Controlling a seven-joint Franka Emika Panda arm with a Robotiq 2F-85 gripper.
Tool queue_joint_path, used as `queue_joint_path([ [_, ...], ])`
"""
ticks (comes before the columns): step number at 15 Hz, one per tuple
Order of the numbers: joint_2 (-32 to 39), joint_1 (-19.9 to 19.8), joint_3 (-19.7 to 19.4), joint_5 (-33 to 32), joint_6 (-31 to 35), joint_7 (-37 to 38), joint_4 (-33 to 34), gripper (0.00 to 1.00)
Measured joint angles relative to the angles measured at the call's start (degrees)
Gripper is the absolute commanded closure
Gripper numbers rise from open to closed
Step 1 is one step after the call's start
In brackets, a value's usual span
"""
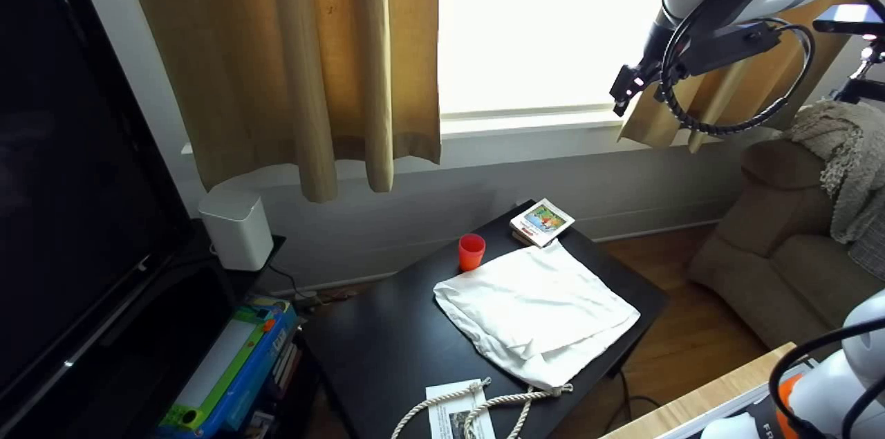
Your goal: Fold the white towel
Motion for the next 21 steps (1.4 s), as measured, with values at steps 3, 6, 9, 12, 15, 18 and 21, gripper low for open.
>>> queue_joint_path([
  [3, 2.39, 1.45, 2.06, 0.50, 0.94, 3.79, -0.42, 0.00],
  [6, 7.88, 4.74, 6.52, 2.48, 3.54, 12.41, -0.68, 0.00],
  [9, 15.57, 8.02, 10.72, 4.96, 5.72, 23.68, 0.21, 0.00],
  [12, 25.18, 10.98, 12.25, 7.28, 10.13, 31.59, 2.71, 0.00],
  [15, 33.80, 12.55, 12.11, 8.84, 13.65, 33.58, 6.19, 0.00],
  [18, 35.69, 12.56, 11.78, 8.91, 13.72, 33.66, 7.84, 0.00],
  [21, 35.62, 12.83, 11.44, 8.91, 13.72, 33.60, 8.17, 0.00],
])
